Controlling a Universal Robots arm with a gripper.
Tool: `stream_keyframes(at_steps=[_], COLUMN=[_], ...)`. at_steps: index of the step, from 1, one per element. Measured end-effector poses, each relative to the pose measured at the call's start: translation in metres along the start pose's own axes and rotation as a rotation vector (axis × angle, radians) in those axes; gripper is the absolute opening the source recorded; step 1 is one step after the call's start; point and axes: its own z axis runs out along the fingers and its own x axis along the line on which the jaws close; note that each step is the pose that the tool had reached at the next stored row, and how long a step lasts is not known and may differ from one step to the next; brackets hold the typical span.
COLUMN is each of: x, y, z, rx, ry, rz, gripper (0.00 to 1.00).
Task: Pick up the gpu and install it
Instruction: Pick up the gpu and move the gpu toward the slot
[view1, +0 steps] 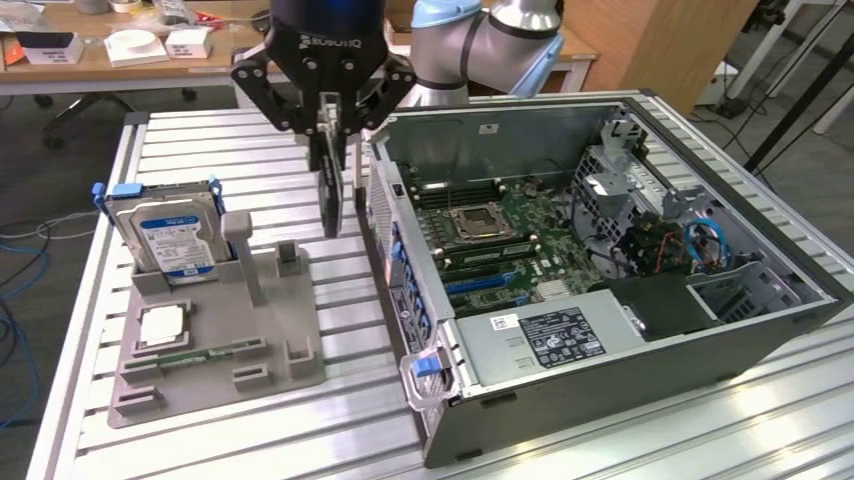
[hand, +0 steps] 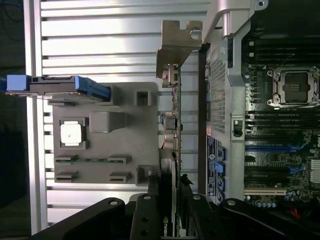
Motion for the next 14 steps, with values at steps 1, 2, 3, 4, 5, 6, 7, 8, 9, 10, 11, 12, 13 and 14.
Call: stream_keyframes(at_steps=[1,2,3,4,5,6,7,8,9,10,11,12,13,14], x=[-0.002,-0.004,-0.006,-0.009,-0.01,-0.012,-0.013,-0.015,-0.016,-0.018,-0.02,-0.023,-0.025,-0.028], y=[0.0001,0.0002,0.0002,0.0003,0.0004,0.0004,0.0005,0.0006,0.0006,0.0007,0.0008,0.0009,0.001,0.0011], z=[-0.0002,-0.0003,-0.0004,-0.0006,-0.0007,-0.0008,-0.0009,-0.0009,-0.001,-0.0011,-0.0013,-0.0014,-0.0015,-0.0017], rx=[0.0001,0.0,0.0,0.0,0.0,0.0,0.0,-0.0002,-0.0002,-0.0002,-0.0003,-0.0004,-0.0004,-0.0004], ry=[0.0001,0.0,0.0001,0.0001,0.0001,0.0,0.0001,0.0001,0.0,0.0,0.0001,0.0,0.0,0.0], rz=[0.0,0.0,0.0,0.0,0.0,0.0,0.0,0.0,0.0,0.0,0.0,0.0,0.0,0.0], gripper=[0.26,0.26,0.26,0.26,0.26,0.26,0.26,0.26,0.26,0.26,0.26,0.26,0.26,0.26])
